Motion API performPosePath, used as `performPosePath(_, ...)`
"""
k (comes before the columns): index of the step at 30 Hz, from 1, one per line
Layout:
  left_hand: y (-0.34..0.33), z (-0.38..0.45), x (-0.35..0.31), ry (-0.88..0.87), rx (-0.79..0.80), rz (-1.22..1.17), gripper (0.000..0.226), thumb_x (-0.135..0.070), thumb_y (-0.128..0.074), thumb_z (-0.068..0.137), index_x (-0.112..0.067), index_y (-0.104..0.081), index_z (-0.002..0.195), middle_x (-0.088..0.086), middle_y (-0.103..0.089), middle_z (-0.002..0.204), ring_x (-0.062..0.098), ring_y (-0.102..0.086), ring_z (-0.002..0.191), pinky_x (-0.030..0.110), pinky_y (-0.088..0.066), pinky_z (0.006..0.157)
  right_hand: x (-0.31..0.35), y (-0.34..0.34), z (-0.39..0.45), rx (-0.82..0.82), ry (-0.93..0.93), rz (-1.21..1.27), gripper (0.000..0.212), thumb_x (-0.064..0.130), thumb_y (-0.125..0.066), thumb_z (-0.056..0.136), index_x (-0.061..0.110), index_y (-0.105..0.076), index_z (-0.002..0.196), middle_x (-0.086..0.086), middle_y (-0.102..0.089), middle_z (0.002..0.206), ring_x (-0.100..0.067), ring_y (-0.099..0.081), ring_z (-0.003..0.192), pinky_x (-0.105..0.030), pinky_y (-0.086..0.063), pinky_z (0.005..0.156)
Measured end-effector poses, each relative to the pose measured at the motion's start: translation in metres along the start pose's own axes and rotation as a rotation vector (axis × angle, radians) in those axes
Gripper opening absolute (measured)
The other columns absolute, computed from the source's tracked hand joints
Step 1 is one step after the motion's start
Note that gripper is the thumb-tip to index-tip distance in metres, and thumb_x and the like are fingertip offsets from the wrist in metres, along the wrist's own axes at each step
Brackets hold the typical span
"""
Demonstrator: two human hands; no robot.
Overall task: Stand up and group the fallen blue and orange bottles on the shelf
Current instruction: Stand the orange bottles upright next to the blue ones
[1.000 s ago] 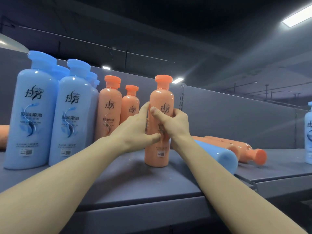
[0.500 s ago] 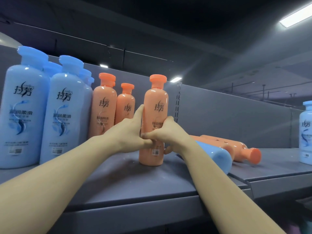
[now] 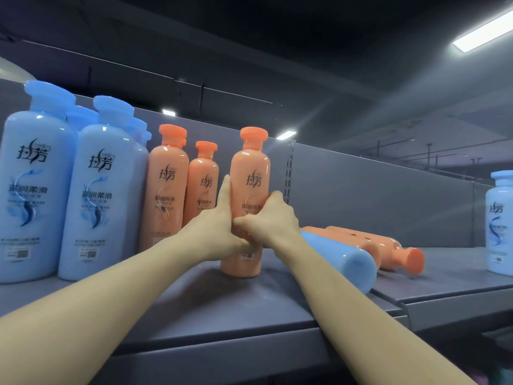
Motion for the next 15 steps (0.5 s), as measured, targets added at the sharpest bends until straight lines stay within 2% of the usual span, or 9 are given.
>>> performPosePath(2, 0.001, 0.000, 0.000, 0.005, -0.013, 0.001, 0.123, -0.031, -0.072, 0.076, -0.023, 0.032, 0.142, 0.003, -0.056, 0.096, 0.024, -0.057, 0.087, 0.028, -0.047, 0.082, 0.003, -0.001, -0.001, -0.017, 0.020, 0.003, 0.054, 0.031, -0.072, 0.069, 0.012, -0.040, 0.108, -0.005, -0.057, 0.108, -0.028, -0.058, 0.103, -0.038, -0.050, 0.085)
performPosePath(5, 0.003, 0.000, 0.003, 0.000, -0.048, 0.013, 0.126, -0.028, -0.073, 0.074, -0.021, 0.033, 0.141, 0.007, -0.064, 0.106, 0.027, -0.062, 0.096, 0.034, -0.050, 0.085, 0.006, -0.003, -0.002, -0.037, 0.046, -0.001, 0.052, 0.033, -0.071, 0.070, 0.013, -0.039, 0.106, -0.004, -0.059, 0.107, -0.029, -0.059, 0.101, -0.038, -0.051, 0.083)
performPosePath(10, 0.012, -0.003, 0.002, -0.030, -0.111, 0.112, 0.123, -0.028, -0.073, 0.074, -0.021, 0.029, 0.143, 0.011, -0.063, 0.109, 0.033, -0.060, 0.098, 0.036, -0.049, 0.083, 0.009, -0.006, -0.003, -0.056, 0.073, 0.028, 0.051, 0.033, -0.071, 0.070, 0.015, -0.040, 0.105, -0.004, -0.060, 0.106, -0.029, -0.060, 0.100, -0.041, -0.052, 0.086)
performPosePath(15, 0.013, 0.000, 0.005, -0.035, -0.128, 0.155, 0.121, -0.027, -0.071, 0.075, -0.022, 0.028, 0.144, 0.013, -0.061, 0.113, 0.036, -0.059, 0.101, 0.042, -0.049, 0.086, 0.013, -0.008, -0.002, -0.072, 0.100, 0.066, 0.049, 0.034, -0.071, 0.073, 0.015, -0.039, 0.105, -0.002, -0.058, 0.103, -0.029, -0.059, 0.102, -0.035, -0.049, 0.082)
Point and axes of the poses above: each hand's wrist, its own z-axis towards the middle knuckle, its own y-axis out of the back of the hand, x = y × z, the point moved 6 cm from there along z, towards the middle knuckle
